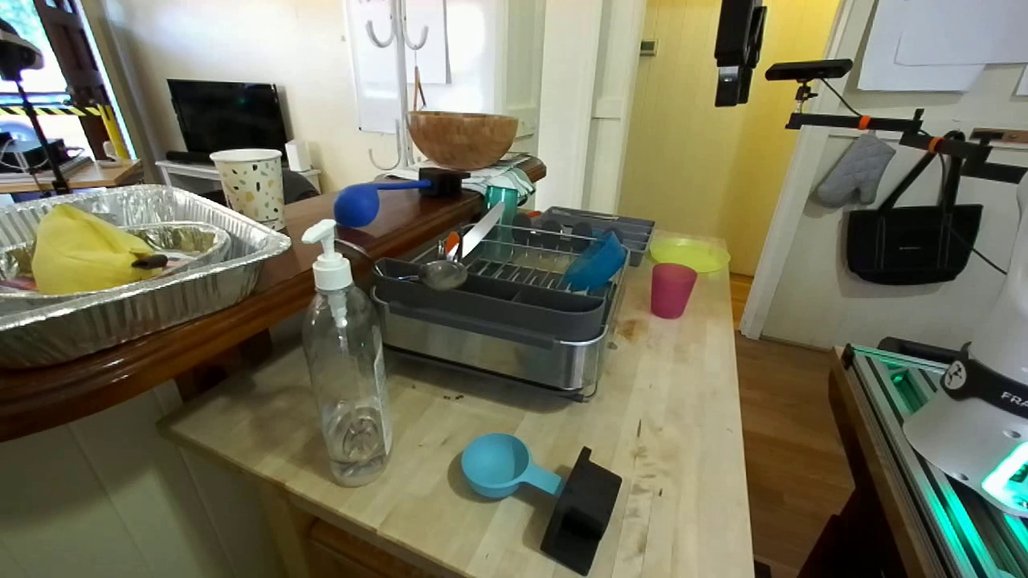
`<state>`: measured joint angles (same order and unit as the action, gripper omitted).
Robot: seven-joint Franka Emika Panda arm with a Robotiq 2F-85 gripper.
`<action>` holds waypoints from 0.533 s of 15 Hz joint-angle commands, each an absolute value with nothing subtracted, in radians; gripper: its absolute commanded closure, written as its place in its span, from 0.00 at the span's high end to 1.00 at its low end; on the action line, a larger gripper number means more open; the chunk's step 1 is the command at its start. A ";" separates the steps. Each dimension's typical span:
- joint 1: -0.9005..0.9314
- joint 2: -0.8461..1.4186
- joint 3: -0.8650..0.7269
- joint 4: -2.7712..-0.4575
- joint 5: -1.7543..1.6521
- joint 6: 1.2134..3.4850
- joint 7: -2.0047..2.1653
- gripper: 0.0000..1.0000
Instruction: Put the purple cup upside down.
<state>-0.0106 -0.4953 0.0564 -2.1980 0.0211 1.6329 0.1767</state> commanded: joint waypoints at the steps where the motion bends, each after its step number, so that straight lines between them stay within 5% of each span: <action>1: -0.066 -0.595 -0.003 -2.323 0.043 1.656 0.235 1.00; 8: -0.177 -0.711 -0.104 -2.505 0.014 1.735 0.204 1.00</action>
<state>-0.1365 -0.6575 -0.0735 -2.4107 0.0213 1.6663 0.2154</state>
